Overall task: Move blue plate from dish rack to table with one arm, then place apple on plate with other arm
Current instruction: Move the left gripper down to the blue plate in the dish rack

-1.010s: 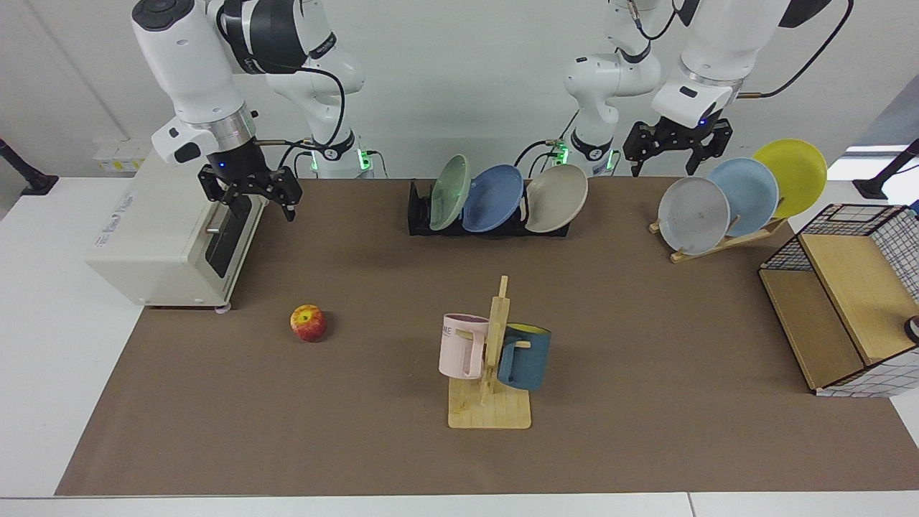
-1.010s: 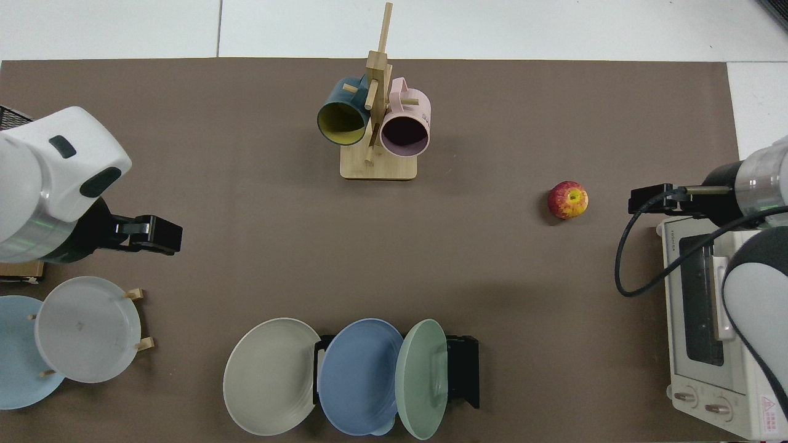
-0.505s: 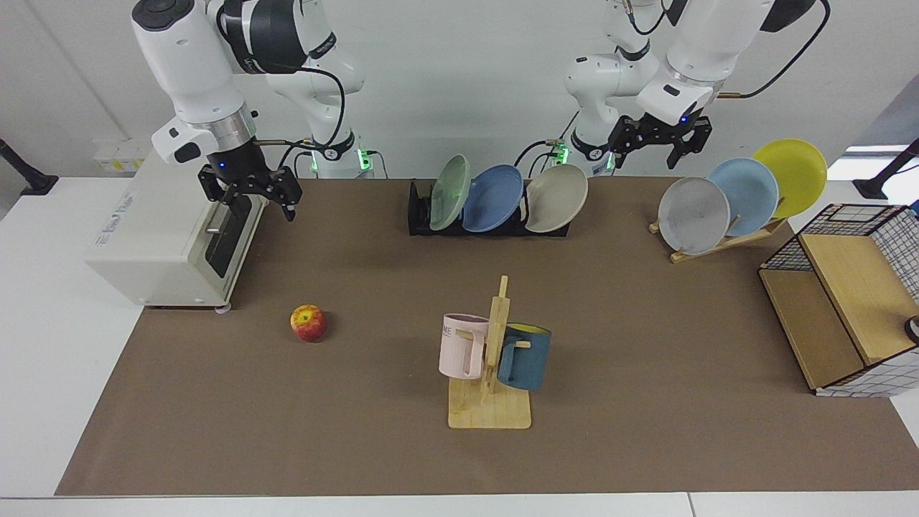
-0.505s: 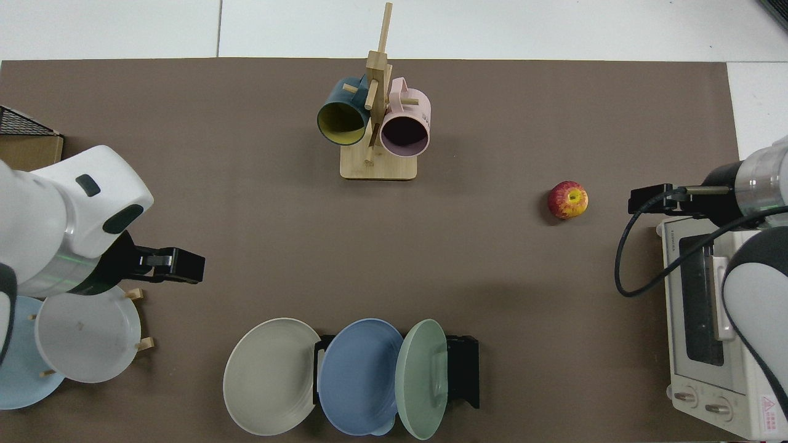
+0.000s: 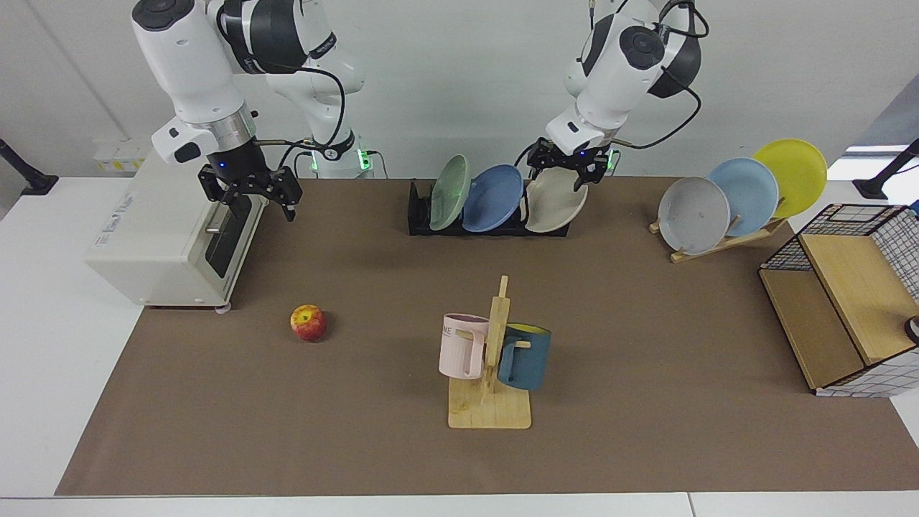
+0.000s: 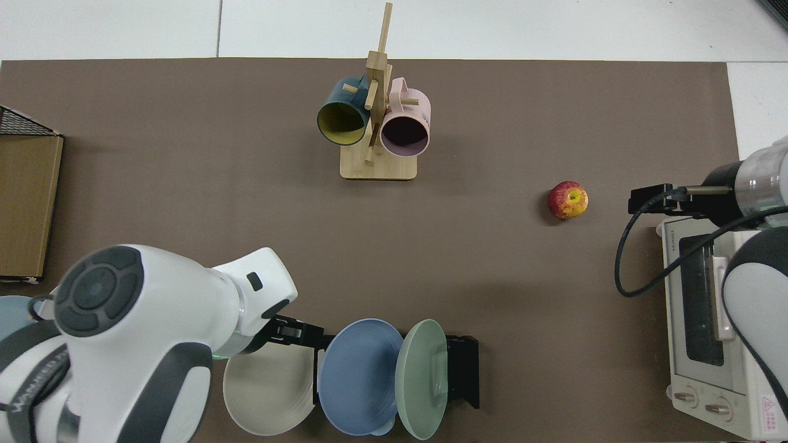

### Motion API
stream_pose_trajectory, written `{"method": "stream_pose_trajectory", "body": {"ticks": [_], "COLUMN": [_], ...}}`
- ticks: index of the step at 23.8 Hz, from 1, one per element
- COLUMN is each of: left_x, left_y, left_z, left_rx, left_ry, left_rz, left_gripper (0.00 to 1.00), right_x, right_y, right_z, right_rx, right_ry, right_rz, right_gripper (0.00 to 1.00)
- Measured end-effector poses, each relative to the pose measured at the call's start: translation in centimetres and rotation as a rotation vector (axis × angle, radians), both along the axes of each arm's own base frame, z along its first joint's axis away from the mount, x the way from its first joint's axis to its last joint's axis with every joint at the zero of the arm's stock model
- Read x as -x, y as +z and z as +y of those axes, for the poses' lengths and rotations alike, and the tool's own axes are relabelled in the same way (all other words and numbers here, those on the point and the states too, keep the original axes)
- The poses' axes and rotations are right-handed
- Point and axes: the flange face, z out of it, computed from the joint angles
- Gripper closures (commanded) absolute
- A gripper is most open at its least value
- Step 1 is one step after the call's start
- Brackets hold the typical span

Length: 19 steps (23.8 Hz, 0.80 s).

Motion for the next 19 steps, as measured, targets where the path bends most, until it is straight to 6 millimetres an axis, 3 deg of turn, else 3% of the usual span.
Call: {"method": "stream_pose_trajectory", "body": {"ticks": [13, 15, 18, 19], "left_x": [6.0, 6.5, 7.3, 7.6], "left_y": [-10.5, -11.1, -11.4, -11.5], "left_z": [-4.8, -5.2, -6.2, -6.5], "left_rx": [0.039, 0.055, 0.06, 0.058], "left_ry": [-0.051, -0.042, -0.054, -0.06], "left_rz": [0.023, 0.033, 0.04, 0.04], "left_gripper": [0.01, 0.17, 0.58, 0.66], "right_x": [0.0, 0.0, 0.0, 0.0], "right_y": [0.0, 0.0, 0.0, 0.0], "right_z": [0.0, 0.0, 0.0, 0.0], "right_rx": [0.0, 0.0, 0.0, 0.0], "right_ry": [0.0, 0.0, 0.0, 0.0], "right_rz": [0.0, 0.0, 0.0, 0.0], "right_gripper": [0.0, 0.0, 0.0, 0.0]}}
